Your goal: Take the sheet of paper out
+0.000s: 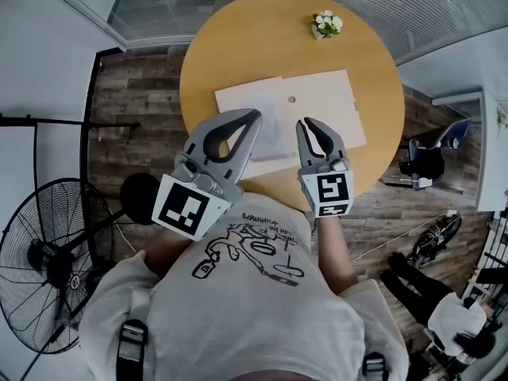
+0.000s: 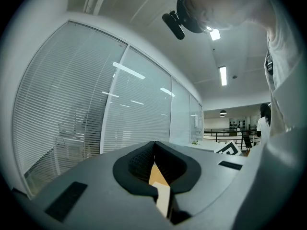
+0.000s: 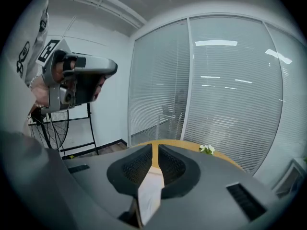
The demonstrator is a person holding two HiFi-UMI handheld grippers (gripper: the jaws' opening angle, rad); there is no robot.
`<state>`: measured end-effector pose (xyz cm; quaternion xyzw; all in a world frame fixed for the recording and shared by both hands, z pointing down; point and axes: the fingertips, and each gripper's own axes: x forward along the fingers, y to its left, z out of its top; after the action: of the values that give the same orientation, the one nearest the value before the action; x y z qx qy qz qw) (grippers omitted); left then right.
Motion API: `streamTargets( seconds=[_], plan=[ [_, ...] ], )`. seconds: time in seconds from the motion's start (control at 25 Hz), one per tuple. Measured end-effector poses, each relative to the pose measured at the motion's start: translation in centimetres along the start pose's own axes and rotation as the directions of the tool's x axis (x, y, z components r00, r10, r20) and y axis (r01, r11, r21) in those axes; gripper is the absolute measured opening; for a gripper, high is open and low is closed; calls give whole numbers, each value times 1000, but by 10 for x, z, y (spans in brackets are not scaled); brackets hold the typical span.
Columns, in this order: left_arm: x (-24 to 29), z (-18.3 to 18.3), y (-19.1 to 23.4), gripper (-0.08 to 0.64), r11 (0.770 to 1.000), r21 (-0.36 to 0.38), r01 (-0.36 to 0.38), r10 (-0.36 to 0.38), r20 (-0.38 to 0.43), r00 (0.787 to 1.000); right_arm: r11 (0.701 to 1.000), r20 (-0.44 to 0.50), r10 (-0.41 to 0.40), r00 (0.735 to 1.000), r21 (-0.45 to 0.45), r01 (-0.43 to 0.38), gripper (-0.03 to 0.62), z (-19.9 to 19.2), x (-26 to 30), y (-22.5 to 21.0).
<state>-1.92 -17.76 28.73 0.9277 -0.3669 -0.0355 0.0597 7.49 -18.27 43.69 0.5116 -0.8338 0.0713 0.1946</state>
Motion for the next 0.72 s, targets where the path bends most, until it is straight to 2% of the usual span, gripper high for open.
streamTargets(
  seconds=[0.24,0.72],
  plan=[
    [-1,-3,3,21,1000,0,-5,5,-4,1000,1000,-49,-4,999,-11,4,52,-43,23,-4],
    [-2,-4,4,21,1000,-3,-13,13,-8,1000,999,-165,46,985,3,-46,71,-109,60,3]
  ],
)
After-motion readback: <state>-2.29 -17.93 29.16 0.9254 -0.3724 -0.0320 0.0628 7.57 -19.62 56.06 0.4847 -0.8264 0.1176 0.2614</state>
